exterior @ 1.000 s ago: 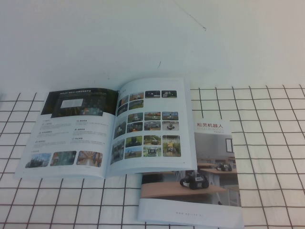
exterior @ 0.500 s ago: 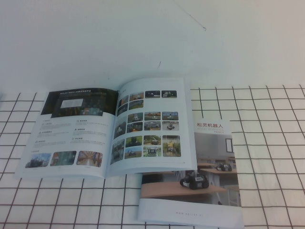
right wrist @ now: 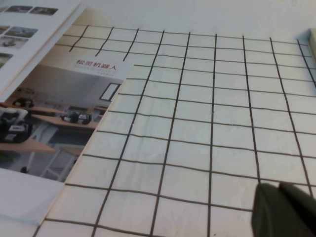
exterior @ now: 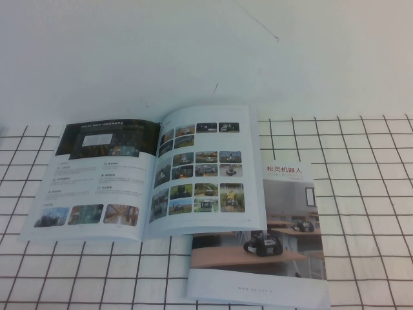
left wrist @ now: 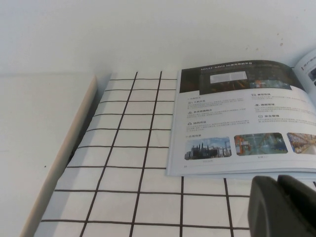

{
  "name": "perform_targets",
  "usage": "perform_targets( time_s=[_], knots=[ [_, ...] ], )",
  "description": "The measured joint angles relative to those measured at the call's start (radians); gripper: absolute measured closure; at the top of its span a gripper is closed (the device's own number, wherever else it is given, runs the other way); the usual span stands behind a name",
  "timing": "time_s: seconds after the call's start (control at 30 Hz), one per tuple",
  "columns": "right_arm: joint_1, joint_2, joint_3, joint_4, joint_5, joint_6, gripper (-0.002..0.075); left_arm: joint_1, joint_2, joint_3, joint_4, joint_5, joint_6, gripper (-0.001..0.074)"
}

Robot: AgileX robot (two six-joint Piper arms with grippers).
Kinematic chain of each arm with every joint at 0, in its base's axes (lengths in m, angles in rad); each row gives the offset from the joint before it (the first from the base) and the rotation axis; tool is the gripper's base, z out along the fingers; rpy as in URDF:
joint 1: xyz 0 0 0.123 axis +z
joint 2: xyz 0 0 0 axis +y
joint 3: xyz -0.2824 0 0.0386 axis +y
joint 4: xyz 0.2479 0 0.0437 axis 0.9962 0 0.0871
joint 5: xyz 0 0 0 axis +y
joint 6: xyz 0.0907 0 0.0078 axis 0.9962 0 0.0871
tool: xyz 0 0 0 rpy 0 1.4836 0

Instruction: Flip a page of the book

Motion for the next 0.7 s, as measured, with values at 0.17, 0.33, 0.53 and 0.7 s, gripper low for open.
perform_targets(
  time_s=[0.17, 0.33, 0.53, 0.7],
  knots=[
    [0.000, 0.000, 0.000, 0.001, -0.004, 0.000, 0.0725, 0.000, 0.000, 0.000, 0.000, -0.022, 0.001, 0.0737],
    [0.000, 0.000, 0.000, 0.001, -0.041, 0.000, 0.0725, 0.000, 0.000, 0.000, 0.000, -0.042, 0.001, 0.0737],
    [0.000, 0.000, 0.000, 0.001, -0.071, 0.000, 0.0725, 0.000, 0.000, 0.000, -0.004, -0.061, 0.001, 0.0737],
    [0.000, 0.000, 0.000, 0.001, -0.084, 0.000, 0.0725, 0.000, 0.000, 0.000, -0.047, -0.066, 0.001, 0.0737]
  ],
)
